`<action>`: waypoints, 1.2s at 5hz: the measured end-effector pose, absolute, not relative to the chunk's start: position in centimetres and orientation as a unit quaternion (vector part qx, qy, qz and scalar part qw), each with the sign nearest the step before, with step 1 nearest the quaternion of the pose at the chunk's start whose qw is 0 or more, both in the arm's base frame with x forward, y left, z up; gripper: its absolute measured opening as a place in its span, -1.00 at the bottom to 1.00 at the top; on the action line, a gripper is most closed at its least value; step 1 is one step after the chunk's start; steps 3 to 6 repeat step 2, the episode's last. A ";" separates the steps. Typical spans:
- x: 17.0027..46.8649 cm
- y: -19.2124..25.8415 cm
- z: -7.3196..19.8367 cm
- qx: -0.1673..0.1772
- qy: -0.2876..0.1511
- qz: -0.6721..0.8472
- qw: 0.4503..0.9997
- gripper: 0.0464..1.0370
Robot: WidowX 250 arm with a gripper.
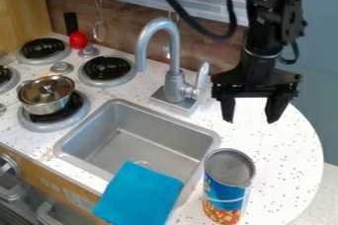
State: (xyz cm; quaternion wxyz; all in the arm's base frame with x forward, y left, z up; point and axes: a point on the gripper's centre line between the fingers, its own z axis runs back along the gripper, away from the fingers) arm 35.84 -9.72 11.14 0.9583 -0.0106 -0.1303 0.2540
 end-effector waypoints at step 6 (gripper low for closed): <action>29.8 -7.7 14.2 -0.015 -0.128 0.170 0.977 0.93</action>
